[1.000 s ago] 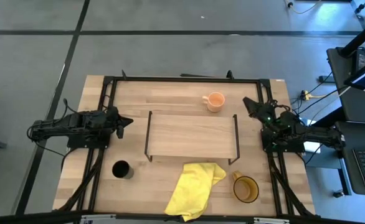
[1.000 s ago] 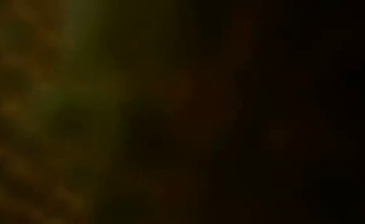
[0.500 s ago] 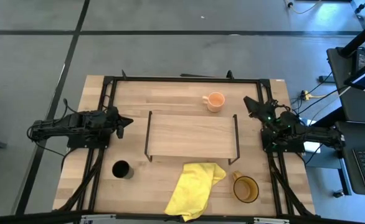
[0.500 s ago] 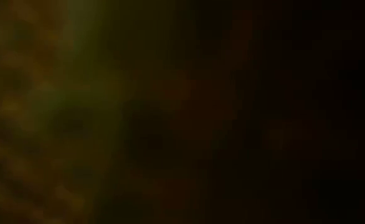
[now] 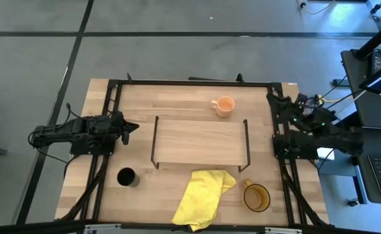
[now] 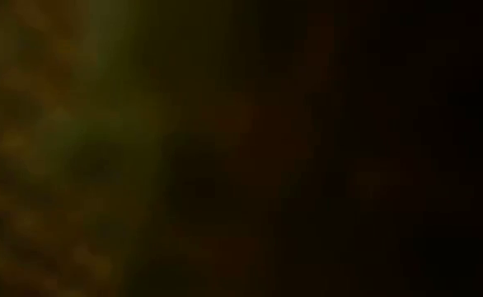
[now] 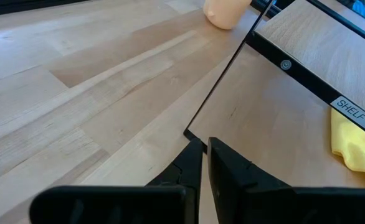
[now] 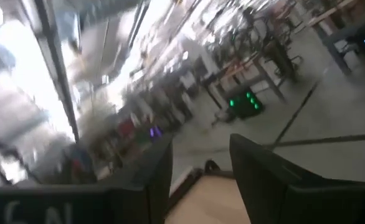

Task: Stack small to large cups/mugs on shelf
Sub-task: Put the orange mug on the shelf

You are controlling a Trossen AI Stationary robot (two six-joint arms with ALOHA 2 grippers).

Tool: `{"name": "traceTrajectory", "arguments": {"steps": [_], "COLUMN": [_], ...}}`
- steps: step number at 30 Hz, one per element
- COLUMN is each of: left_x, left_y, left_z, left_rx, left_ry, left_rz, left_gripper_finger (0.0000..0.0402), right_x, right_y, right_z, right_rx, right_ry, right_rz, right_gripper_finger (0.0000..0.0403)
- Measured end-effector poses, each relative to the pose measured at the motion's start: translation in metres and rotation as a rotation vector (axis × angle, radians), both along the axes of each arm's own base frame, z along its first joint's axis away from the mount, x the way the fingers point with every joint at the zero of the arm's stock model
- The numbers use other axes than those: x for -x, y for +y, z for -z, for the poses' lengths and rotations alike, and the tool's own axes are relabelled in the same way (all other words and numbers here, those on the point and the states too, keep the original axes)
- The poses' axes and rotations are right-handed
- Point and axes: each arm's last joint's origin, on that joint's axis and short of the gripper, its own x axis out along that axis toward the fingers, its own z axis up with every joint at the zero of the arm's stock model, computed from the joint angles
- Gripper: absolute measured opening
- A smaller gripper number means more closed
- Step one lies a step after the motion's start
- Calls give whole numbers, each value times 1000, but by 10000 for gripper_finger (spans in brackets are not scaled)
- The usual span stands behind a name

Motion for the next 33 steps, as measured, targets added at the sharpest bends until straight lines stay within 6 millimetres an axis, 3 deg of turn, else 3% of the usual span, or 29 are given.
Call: {"name": "traceTrajectory", "arguments": {"steps": [5, 12, 16, 19, 23, 33], "left_x": [0, 0, 0, 0, 0, 0], "left_y": [0, 0, 0, 0, 0, 0], "left_z": [0, 0, 0, 0, 0, 0], "left_rx": [0, 0, 0, 0, 0, 0], "left_ry": [0, 0, 0, 0, 0, 0], "left_rz": [0, 0, 0, 0, 0, 0], "left_gripper_finger": [21, 21, 21, 21, 21, 21], "right_x": [-6, -44, -58, -64, -80, -139], "right_y": [1, -2, -8, -15, -27, -89], "right_z": [-41, -81, -92, -99, -96, -47], "right_rx": [65, 124, 4, -159, -317, -567], "right_ry": [231, 620, 823, 883, 966, 1193], "right_rz": [-63, -97, 60, 203, 242, 97], "right_gripper_finger": [161, 161, 161, 161, 161, 161]}}
